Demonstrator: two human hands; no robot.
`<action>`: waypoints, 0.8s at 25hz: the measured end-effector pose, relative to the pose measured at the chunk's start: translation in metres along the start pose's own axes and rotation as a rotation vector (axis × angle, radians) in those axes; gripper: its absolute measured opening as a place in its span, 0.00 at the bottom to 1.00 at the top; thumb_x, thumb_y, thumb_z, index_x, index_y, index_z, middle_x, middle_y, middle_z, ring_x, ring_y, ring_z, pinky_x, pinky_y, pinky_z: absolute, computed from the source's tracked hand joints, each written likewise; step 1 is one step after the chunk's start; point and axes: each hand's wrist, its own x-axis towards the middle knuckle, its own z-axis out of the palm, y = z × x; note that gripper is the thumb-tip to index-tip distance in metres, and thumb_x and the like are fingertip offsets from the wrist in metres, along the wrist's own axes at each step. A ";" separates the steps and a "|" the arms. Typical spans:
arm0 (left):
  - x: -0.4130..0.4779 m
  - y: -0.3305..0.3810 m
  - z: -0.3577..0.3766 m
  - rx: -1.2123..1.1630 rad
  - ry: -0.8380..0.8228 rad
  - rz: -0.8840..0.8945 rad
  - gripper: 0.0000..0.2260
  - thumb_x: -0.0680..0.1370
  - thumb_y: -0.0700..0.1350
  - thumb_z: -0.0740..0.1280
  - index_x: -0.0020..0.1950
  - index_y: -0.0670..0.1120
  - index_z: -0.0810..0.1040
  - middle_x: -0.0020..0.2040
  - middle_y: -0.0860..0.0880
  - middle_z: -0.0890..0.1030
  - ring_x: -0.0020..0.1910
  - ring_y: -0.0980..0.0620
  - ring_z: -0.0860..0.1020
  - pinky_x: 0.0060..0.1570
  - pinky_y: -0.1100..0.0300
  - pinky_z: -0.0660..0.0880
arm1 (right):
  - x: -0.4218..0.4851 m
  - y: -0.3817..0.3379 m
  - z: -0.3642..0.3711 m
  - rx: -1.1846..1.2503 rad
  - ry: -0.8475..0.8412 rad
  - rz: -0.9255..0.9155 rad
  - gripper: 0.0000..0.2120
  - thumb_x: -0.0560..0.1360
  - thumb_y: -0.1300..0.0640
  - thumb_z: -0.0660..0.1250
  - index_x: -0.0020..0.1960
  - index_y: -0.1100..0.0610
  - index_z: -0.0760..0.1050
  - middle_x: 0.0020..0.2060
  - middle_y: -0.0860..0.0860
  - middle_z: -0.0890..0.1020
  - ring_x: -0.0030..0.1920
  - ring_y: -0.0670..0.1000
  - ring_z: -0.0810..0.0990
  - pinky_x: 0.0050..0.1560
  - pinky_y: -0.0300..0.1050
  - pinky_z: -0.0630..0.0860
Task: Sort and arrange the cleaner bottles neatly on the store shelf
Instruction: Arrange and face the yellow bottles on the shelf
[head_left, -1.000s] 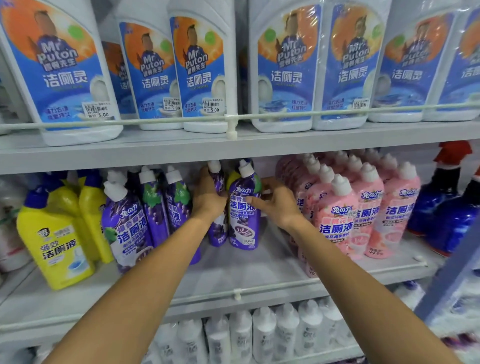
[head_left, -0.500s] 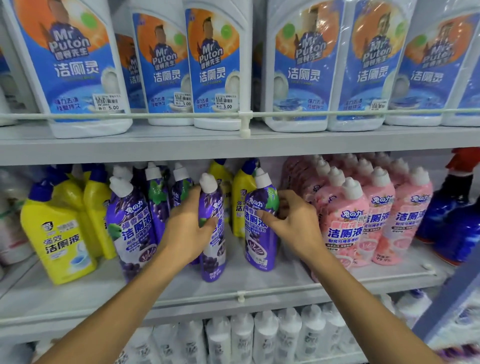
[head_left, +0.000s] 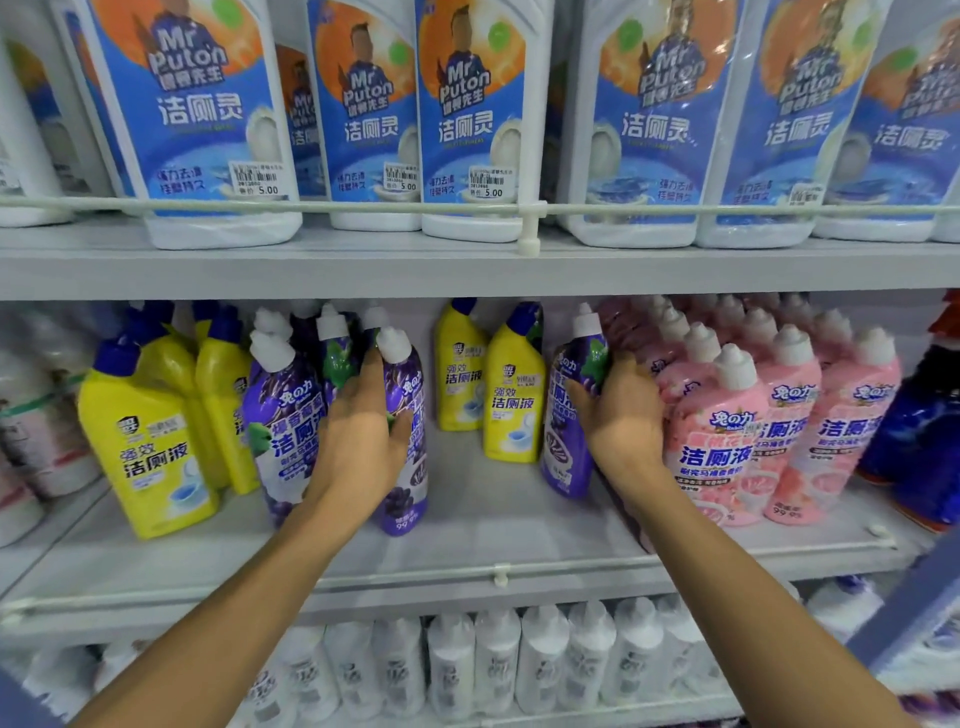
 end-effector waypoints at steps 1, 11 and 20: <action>0.002 -0.002 0.002 0.017 0.002 -0.001 0.33 0.77 0.38 0.72 0.79 0.41 0.62 0.57 0.33 0.78 0.53 0.31 0.77 0.49 0.40 0.76 | 0.005 -0.002 0.003 -0.024 -0.017 0.027 0.23 0.78 0.48 0.71 0.62 0.65 0.70 0.59 0.65 0.77 0.56 0.68 0.79 0.51 0.57 0.75; 0.027 0.000 0.010 0.179 -0.047 -0.153 0.29 0.80 0.44 0.69 0.79 0.45 0.62 0.57 0.35 0.79 0.55 0.32 0.78 0.49 0.41 0.73 | 0.025 -0.007 0.026 -0.009 0.044 0.009 0.23 0.79 0.51 0.70 0.62 0.67 0.69 0.58 0.67 0.78 0.54 0.69 0.80 0.49 0.59 0.75; 0.031 -0.015 0.011 -0.008 0.010 -0.116 0.29 0.75 0.46 0.75 0.74 0.49 0.70 0.58 0.40 0.82 0.55 0.34 0.80 0.54 0.45 0.78 | 0.022 0.001 0.017 0.229 0.065 0.026 0.16 0.76 0.61 0.73 0.60 0.64 0.73 0.50 0.65 0.83 0.49 0.67 0.82 0.43 0.49 0.71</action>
